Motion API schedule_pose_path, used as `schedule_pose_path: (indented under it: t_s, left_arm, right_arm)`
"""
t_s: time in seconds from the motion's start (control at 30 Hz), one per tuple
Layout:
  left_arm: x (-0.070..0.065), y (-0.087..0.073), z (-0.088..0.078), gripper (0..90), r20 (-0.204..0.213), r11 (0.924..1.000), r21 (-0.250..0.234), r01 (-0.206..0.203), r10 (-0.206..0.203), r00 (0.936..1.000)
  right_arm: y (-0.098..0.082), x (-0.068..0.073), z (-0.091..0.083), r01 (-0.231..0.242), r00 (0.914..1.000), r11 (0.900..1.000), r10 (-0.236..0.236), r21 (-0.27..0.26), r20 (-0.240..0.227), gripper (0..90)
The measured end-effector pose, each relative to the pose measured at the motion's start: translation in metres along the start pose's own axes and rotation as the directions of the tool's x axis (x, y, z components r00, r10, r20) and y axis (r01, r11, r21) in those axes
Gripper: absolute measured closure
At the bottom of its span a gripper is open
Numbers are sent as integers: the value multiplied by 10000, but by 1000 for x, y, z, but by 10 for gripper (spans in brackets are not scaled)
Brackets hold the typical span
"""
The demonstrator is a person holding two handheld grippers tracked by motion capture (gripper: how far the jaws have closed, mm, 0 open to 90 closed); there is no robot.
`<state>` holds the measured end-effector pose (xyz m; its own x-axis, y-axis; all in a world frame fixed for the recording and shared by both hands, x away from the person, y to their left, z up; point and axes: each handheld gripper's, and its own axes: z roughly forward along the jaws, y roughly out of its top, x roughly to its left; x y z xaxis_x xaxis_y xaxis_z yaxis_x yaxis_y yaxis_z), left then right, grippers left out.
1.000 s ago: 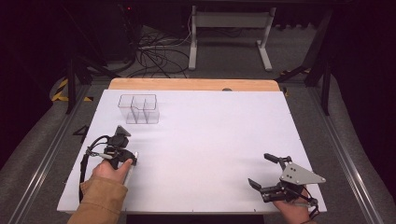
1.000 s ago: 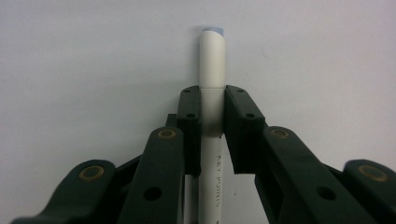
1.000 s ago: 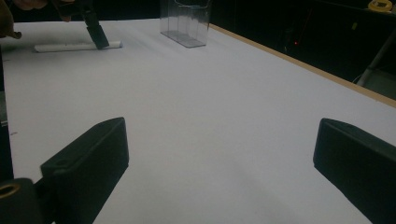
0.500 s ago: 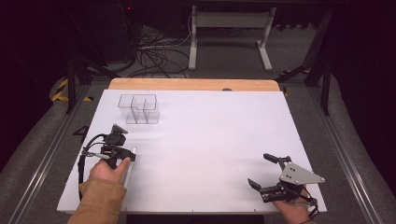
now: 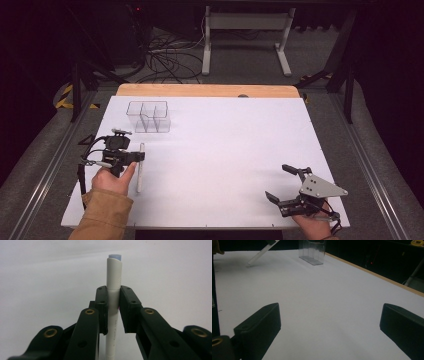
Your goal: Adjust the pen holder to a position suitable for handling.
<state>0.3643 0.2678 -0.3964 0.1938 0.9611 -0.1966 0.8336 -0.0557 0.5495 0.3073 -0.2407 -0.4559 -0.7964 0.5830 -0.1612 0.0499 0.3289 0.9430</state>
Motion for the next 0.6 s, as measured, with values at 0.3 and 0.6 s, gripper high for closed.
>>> schedule_pose_path:
  t_s: [0.3, 0.6]
  left_arm:
    - [-1, -1, -17, 780, 146, 9853, -1578, -650, 682, 9976]
    - [-1, 2, -33, 781, 127, 9597, -2642, -955, 1024, 9947]
  right_arm:
    - [1, 1, -2, 88, 9999, 9999, -88, -92, 52, 38]
    - [0, 1, -1, 115, 9999, 9999, -115, -59, 21, 38]
